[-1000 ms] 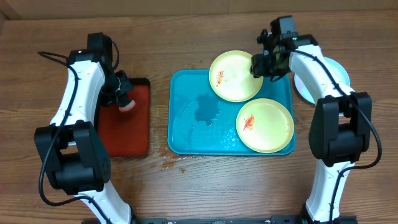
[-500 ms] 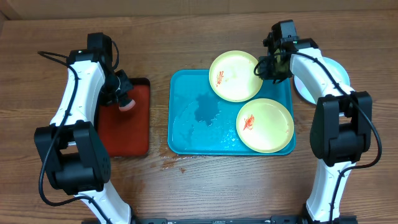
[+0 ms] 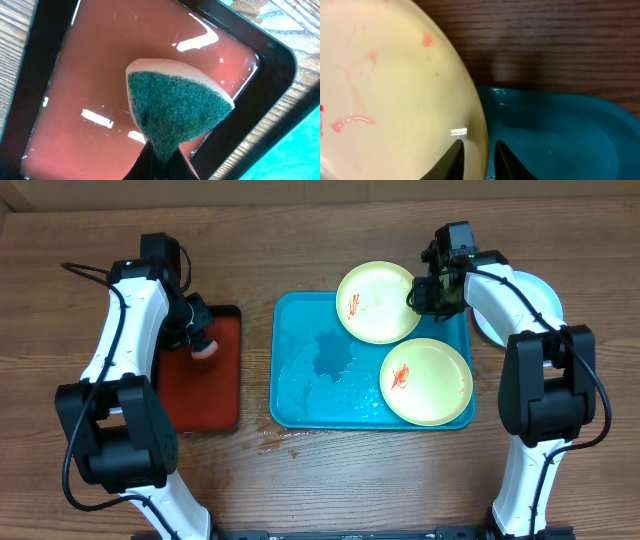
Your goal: Clean dirty plates on tray and stack at the side
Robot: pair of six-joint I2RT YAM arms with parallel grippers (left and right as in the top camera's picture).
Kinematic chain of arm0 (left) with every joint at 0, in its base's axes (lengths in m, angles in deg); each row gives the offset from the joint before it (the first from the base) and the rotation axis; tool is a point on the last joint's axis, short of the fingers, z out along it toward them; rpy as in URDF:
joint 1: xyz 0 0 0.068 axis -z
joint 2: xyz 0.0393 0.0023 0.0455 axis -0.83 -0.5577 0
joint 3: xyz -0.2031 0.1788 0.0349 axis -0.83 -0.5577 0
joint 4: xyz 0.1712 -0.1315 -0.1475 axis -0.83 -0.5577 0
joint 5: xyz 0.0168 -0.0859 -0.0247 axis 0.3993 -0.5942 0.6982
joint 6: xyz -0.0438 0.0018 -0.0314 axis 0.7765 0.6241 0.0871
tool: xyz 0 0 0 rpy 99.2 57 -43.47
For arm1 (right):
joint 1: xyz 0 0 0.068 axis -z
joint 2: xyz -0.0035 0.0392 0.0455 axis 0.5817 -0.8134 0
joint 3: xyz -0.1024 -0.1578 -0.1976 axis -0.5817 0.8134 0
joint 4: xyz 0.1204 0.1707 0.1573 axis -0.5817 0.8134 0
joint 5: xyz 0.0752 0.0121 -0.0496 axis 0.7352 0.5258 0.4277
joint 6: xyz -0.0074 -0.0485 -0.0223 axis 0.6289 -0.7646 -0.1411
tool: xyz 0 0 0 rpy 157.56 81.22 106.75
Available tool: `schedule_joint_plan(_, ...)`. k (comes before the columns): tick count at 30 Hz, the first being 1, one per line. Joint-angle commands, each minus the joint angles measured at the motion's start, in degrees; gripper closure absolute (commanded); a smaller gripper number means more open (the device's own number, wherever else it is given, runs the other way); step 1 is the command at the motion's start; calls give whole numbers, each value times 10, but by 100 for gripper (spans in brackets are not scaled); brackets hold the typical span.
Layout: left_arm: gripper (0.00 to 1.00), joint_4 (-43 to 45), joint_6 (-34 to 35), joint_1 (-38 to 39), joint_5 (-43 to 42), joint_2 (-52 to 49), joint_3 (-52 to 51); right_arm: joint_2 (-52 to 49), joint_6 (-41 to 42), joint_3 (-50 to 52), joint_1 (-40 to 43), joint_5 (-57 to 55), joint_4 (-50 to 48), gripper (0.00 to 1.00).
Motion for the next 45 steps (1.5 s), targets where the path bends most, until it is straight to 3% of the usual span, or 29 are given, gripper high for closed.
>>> schedule_joint_plan(1,96,7,-31,0,-35,12,-2,0,1,1,0,10,-10,82)
schedule_joint_plan(3,96,13,-54,0,-60,12,-2,-1,1,1,-1,10,-12,83)
schedule_joint_plan(7,96,22,-85,4,-104,12,-2,-1,1,1,-3,12,-17,96)
schedule_joint_plan(18,96,53,-125,90,-142,12,-2,-1,1,1,-46,104,24,96)
schedule_joint_plan(27,96,118,-43,197,-125,10,-2,-1,62,1,-100,104,66,96)
schedule_joint_plan(38,96,168,58,291,-34,-41,-2,-1,113,1,-108,83,66,96)
schedule_joint_plan(45,96,197,62,311,-44,-109,-2,-1,113,1,-108,82,68,96)
